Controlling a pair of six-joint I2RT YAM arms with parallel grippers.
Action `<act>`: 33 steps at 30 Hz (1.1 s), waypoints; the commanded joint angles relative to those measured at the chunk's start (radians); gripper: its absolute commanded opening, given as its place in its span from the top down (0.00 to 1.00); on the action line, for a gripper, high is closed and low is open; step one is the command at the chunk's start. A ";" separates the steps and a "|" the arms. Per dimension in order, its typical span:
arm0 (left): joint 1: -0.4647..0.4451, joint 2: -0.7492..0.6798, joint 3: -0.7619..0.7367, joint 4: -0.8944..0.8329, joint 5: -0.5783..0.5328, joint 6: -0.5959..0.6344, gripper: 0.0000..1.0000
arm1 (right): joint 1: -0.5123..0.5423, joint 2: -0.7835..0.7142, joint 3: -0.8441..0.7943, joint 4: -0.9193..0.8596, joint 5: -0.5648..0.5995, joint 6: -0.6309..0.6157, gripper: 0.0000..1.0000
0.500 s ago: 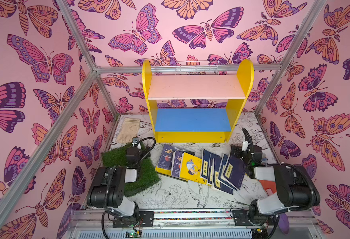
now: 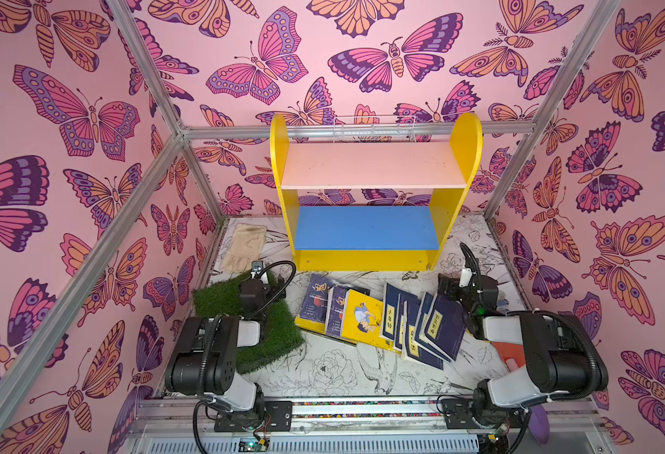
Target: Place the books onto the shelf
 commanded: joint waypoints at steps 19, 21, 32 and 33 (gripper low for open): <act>-0.002 0.006 -0.013 0.032 0.002 0.013 0.01 | -0.001 -0.005 0.017 0.006 0.002 -0.011 0.01; -0.003 0.007 -0.013 0.034 0.002 0.013 0.01 | -0.002 -0.005 0.016 0.007 0.001 -0.012 0.00; -0.003 0.006 -0.014 0.034 0.002 0.014 0.01 | -0.002 -0.005 0.016 0.006 0.001 -0.011 0.00; -0.004 0.007 -0.015 0.033 0.014 0.020 0.01 | -0.001 -0.005 0.016 0.006 0.002 -0.011 0.00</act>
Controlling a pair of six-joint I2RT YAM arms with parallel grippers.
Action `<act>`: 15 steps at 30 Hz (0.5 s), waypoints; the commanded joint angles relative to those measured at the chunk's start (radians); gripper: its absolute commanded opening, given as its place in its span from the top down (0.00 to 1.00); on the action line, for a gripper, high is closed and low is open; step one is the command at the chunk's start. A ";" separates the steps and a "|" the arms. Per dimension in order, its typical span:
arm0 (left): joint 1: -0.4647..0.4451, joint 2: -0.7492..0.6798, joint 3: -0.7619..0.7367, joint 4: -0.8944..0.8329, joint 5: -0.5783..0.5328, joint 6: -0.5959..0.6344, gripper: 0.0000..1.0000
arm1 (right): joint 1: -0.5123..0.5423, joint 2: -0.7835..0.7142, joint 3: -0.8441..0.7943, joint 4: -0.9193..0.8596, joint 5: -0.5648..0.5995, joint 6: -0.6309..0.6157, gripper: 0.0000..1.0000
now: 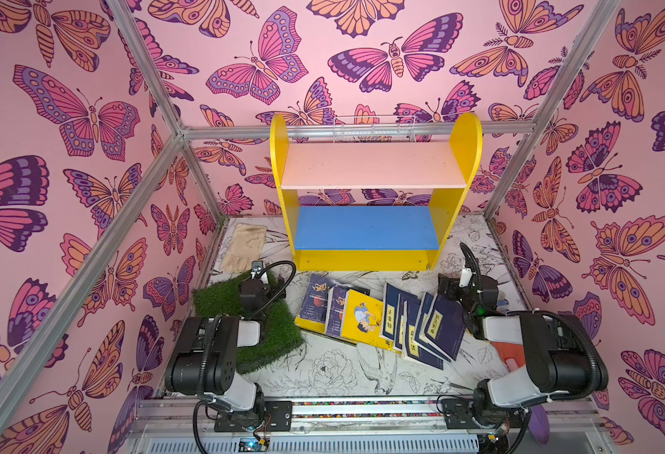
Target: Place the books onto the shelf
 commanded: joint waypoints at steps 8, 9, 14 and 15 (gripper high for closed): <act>-0.009 0.005 -0.015 0.035 0.037 0.029 0.01 | -0.007 -0.005 0.017 0.006 -0.008 -0.008 0.00; -0.003 0.005 -0.010 0.026 0.036 0.022 0.01 | -0.010 -0.003 0.017 0.008 -0.015 -0.006 0.01; 0.003 0.005 -0.009 0.023 0.040 0.020 0.01 | -0.037 -0.002 0.012 0.022 -0.067 0.005 0.00; 0.003 0.008 -0.006 0.021 0.042 0.019 0.01 | -0.036 -0.002 0.012 0.023 -0.068 0.004 0.01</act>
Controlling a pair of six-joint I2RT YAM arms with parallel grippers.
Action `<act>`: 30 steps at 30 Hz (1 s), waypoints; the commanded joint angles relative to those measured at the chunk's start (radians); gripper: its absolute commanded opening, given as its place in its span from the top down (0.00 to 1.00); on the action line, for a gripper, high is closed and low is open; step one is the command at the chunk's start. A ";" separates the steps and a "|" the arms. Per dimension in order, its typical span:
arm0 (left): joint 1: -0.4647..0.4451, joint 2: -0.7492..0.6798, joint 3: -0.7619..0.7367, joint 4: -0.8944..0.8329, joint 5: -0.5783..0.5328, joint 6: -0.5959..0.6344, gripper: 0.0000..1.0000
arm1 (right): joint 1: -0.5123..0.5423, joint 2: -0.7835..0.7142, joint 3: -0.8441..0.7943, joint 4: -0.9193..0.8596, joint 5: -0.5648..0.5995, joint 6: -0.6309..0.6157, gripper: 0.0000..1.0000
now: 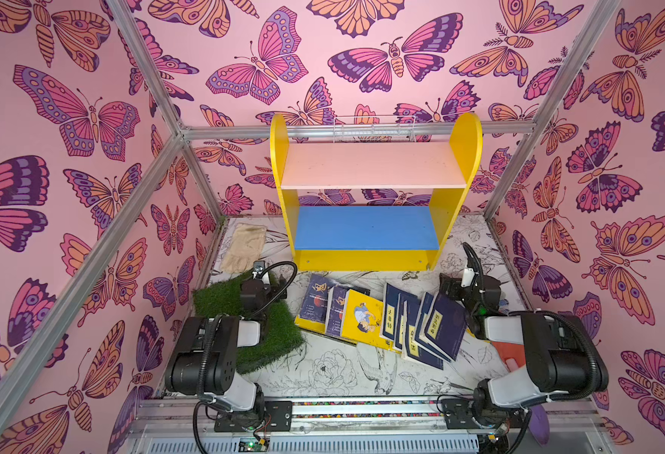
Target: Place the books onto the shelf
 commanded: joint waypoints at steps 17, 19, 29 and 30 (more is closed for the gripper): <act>-0.245 -0.531 0.109 -0.766 -0.714 -0.551 0.01 | 0.003 -0.356 0.119 -0.504 0.310 0.353 0.01; -0.368 -0.528 0.106 -0.781 -0.748 -0.536 0.01 | 0.003 -0.360 0.167 -0.677 0.299 0.457 0.01; -0.786 -0.249 0.427 -0.845 -0.343 -0.506 0.01 | 0.011 -0.617 0.058 -1.150 0.106 0.776 0.02; -0.799 -0.181 0.479 -0.850 -0.268 -0.486 0.01 | 0.011 -0.650 0.038 -1.176 0.076 0.786 0.03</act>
